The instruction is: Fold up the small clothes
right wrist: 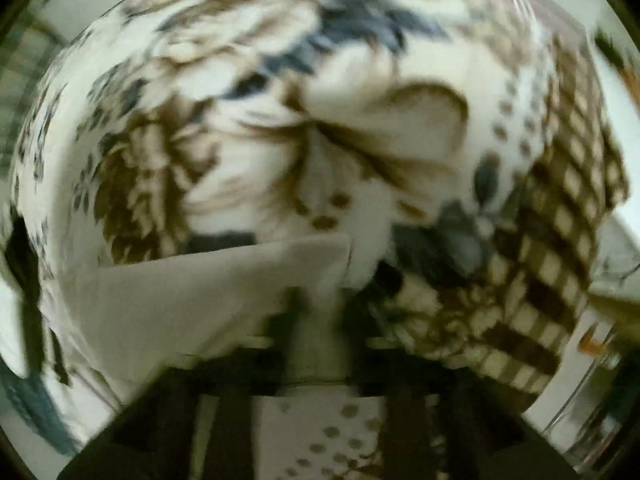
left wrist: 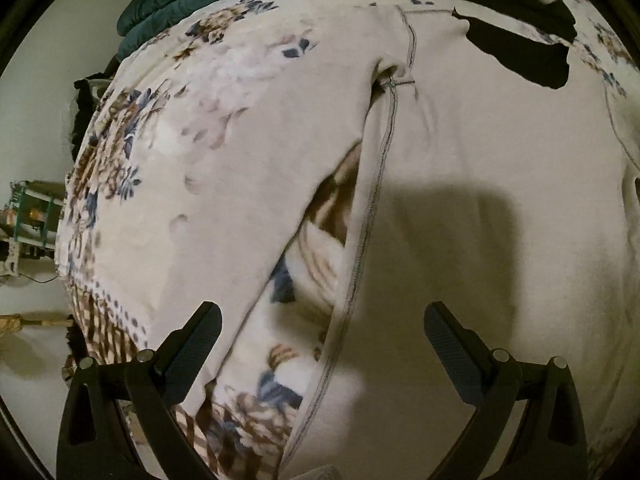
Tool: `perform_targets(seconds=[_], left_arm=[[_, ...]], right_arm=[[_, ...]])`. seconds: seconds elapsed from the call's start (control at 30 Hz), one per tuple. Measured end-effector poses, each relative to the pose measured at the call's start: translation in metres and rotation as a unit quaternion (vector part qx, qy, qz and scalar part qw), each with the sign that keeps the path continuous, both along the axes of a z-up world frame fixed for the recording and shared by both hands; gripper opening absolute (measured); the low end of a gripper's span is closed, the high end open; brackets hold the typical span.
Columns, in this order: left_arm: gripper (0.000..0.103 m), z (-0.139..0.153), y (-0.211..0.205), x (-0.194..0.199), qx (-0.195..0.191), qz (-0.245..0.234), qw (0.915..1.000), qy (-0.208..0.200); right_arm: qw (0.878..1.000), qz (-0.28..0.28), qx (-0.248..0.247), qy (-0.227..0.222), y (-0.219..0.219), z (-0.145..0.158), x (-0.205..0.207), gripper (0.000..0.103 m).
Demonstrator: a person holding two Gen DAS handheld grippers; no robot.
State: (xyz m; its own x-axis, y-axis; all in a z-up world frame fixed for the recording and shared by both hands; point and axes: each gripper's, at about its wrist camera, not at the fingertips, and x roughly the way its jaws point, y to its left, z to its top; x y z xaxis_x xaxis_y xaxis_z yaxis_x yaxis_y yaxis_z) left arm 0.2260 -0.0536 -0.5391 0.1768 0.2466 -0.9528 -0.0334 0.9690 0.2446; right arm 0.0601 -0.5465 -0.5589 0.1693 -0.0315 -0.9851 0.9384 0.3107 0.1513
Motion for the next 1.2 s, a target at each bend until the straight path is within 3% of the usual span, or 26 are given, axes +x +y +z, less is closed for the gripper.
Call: perform_targets(seconds=[0.17, 0.23, 0.3, 0.33, 0.4, 0.5, 0.53, 0.6, 0.67, 0.77, 0.83, 0.9, 0.97, 1.0, 1.03, 1.1, 1.2], left_arm=[[0.103, 0.014, 0.025, -0.011, -0.007, 0.006, 0.9998, -0.020], [0.103, 0.022, 0.039, -0.016, -0.005, 0.015, 0.9995, -0.028], [0.103, 0.030, 0.059, -0.024, 0.000, 0.031, 0.9989, -0.034], [0.103, 0.034, 0.069, -0.028, 0.002, 0.040, 0.9985, -0.037], [0.103, 0.040, 0.092, -0.037, 0.008, 0.064, 0.9971, -0.041], [0.103, 0.043, 0.128, -0.055, 0.020, 0.103, 0.9934, -0.046], [0.103, 0.043, 0.140, -0.061, 0.025, 0.114, 0.9920, -0.046], [0.103, 0.040, 0.162, -0.074, 0.036, 0.137, 0.9889, -0.045], [0.103, 0.034, 0.181, -0.085, 0.041, 0.156, 0.9861, -0.039], [0.103, 0.024, 0.202, -0.099, 0.041, 0.180, 0.9824, -0.031], [0.103, 0.018, 0.213, -0.106, 0.031, 0.194, 0.9801, -0.026], [0.103, 0.013, 0.224, -0.113, -0.005, 0.215, 0.9763, -0.022], [0.103, 0.004, 0.236, -0.119, -0.055, 0.244, 0.9682, -0.015], [0.103, -0.002, 0.241, -0.121, -0.085, 0.259, 0.9619, -0.011], [0.103, -0.007, 0.246, -0.123, -0.109, 0.274, 0.9556, -0.009], [0.103, -0.020, 0.254, -0.124, -0.160, 0.297, 0.9413, -0.006], [0.096, -0.040, 0.258, -0.118, -0.237, 0.321, 0.9169, 0.002]], right_arm=[[0.992, 0.106, -0.072, -0.015, 0.056, 0.045, 0.034, 0.004], [0.976, 0.191, -0.098, -0.020, 0.104, 0.070, 0.061, 0.004], [0.950, 0.287, -0.118, -0.025, 0.157, 0.091, 0.094, 0.004], [0.930, 0.342, -0.131, -0.022, 0.190, 0.097, 0.108, 0.004], [0.876, 0.457, -0.149, -0.026, 0.264, 0.111, 0.138, 0.004], [0.783, 0.598, -0.172, -0.017, 0.384, 0.099, 0.155, 0.004], [0.744, 0.643, -0.183, -0.008, 0.425, 0.084, 0.150, 0.004], [0.691, 0.700, -0.180, 0.008, 0.491, 0.066, 0.145, 0.004], [0.654, 0.737, -0.166, 0.036, 0.533, 0.037, 0.128, 0.004], [0.631, 0.758, -0.146, 0.078, 0.567, 0.002, 0.106, 0.004], [0.634, 0.756, -0.133, 0.094, 0.574, -0.015, 0.097, 0.005], [0.646, 0.749, -0.101, 0.106, 0.572, -0.024, 0.097, 0.008], [0.684, 0.723, -0.021, 0.095, 0.554, -0.030, 0.103, 0.027], [0.703, 0.706, 0.016, 0.083, 0.544, -0.029, 0.106, 0.044], [0.728, 0.681, 0.052, 0.069, 0.530, -0.028, 0.108, 0.055], [0.761, 0.641, 0.080, 0.057, 0.503, -0.027, 0.110, 0.056], [0.798, 0.595, 0.076, 0.061, 0.465, -0.030, 0.111, 0.056]])
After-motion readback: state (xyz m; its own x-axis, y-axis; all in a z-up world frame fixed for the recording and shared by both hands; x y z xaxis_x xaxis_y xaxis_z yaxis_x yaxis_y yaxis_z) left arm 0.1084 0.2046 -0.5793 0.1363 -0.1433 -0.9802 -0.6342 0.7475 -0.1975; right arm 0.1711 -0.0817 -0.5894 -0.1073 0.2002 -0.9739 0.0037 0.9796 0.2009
